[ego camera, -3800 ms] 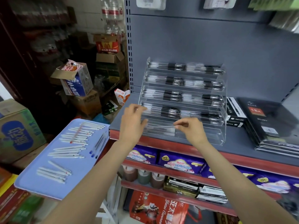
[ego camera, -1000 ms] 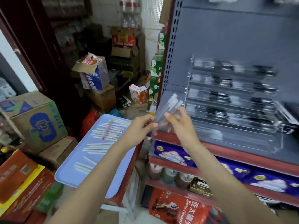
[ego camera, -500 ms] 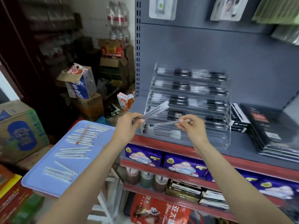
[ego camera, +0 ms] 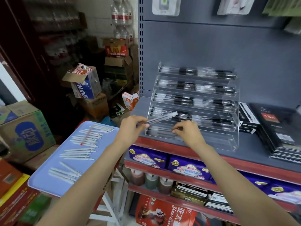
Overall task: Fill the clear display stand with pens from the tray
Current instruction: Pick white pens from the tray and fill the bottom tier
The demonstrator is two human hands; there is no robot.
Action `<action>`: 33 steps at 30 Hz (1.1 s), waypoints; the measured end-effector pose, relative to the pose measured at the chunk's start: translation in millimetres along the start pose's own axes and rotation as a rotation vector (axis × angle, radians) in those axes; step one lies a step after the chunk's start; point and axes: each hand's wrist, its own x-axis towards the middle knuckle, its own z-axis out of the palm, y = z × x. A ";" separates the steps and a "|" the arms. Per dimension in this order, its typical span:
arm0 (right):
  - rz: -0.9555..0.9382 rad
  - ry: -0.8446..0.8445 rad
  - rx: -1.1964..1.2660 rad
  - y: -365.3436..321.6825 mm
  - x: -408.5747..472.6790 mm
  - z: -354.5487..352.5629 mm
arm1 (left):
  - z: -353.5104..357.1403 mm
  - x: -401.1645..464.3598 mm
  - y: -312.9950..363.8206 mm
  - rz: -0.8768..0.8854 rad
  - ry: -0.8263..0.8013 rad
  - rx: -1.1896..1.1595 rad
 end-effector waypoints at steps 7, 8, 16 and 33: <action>0.126 -0.037 0.937 -3.6 -15.5 -25.9 | 6.1 10.6 12.4 0.044 -0.067 -0.032; 0.120 -0.031 0.962 -2.6 -16.6 -28.4 | 7.7 12.2 16.2 0.050 -0.081 -0.044; 0.192 0.221 0.664 26.3 -17.3 -28.5 | 14.7 19.1 14.3 0.048 0.096 -0.034; 0.011 0.034 0.535 11.2 -14.2 -25.5 | 24.4 27.4 6.9 0.116 -0.060 0.147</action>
